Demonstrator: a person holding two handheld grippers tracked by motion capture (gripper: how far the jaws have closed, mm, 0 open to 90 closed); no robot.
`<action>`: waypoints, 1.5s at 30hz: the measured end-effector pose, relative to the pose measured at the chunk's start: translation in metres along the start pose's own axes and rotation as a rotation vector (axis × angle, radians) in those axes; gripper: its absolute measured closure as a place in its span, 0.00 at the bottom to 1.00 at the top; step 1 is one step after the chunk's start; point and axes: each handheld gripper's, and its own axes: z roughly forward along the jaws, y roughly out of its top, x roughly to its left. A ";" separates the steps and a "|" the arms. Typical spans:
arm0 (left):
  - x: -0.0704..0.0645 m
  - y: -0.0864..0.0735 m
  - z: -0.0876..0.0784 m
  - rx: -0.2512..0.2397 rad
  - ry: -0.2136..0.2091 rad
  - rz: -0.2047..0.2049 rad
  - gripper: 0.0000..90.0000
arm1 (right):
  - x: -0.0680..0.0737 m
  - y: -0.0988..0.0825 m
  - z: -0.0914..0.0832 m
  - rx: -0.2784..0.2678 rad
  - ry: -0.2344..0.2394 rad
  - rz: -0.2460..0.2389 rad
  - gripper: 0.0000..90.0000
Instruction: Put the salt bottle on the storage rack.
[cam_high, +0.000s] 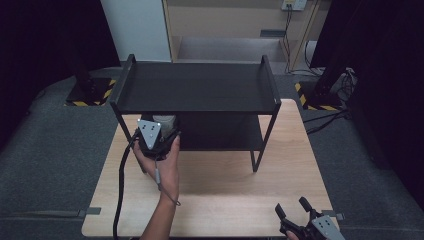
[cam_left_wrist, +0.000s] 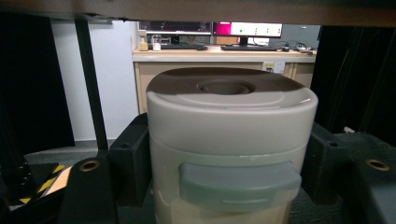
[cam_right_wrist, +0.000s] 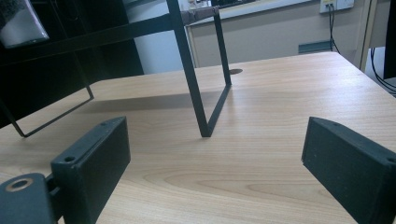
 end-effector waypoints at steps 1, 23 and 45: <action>0.000 0.000 0.001 0.001 0.001 -0.002 0.34 | 0.000 0.000 0.000 0.001 0.000 0.000 0.09; -0.007 -0.007 0.011 -0.008 0.034 0.007 0.34 | -0.001 0.001 0.000 0.004 -0.003 0.000 0.09; -0.009 -0.010 0.004 -0.042 0.048 0.004 0.15 | 0.000 0.002 0.000 0.004 0.012 0.003 0.08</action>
